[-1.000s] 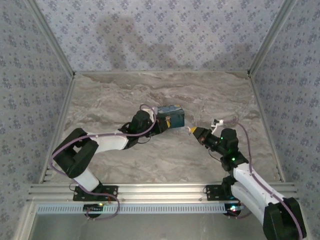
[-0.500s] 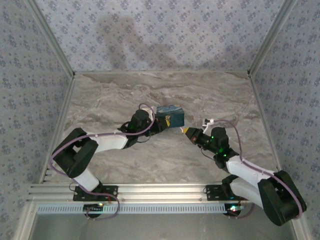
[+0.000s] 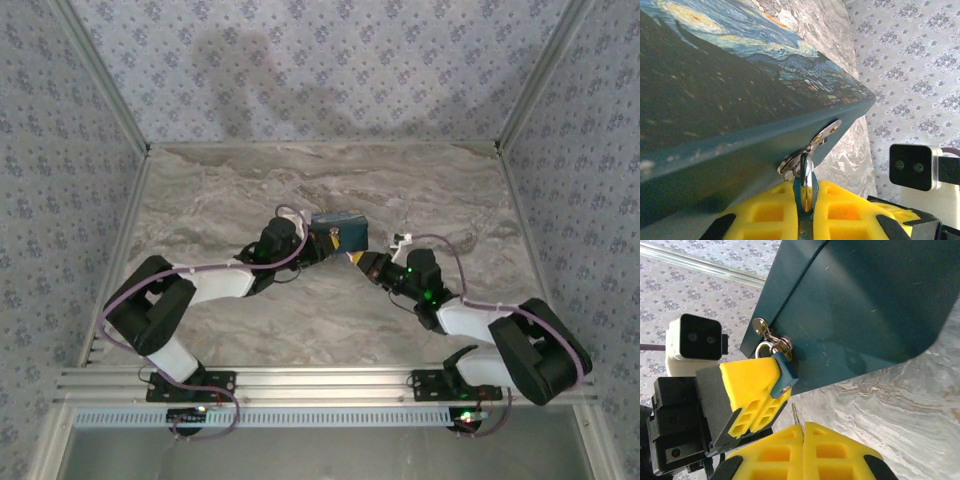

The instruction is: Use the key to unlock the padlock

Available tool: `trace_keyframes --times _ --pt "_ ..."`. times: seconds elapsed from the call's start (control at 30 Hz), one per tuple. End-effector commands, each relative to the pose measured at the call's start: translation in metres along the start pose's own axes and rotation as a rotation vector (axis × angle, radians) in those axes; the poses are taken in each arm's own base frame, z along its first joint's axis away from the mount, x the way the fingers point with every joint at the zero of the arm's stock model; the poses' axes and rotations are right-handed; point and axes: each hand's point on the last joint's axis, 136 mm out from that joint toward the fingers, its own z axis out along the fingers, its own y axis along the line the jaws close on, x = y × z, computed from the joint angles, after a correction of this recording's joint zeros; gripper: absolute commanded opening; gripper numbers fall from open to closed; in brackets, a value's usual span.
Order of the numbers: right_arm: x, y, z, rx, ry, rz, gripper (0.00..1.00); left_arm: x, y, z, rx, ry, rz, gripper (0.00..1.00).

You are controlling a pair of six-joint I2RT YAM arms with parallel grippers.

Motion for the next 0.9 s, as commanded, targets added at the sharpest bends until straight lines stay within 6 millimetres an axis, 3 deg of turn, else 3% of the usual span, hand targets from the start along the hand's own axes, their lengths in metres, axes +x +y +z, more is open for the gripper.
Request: trace_keyframes --times 0.0,0.87 --pt "-0.011 0.024 0.007 -0.078 -0.043 -0.015 0.0 -0.013 -0.027 -0.001 0.091 -0.032 0.015 0.0" --pt "-0.005 0.025 0.023 -0.1 -0.033 -0.004 0.0 -0.012 -0.025 -0.001 0.104 -0.035 -0.004 0.0"
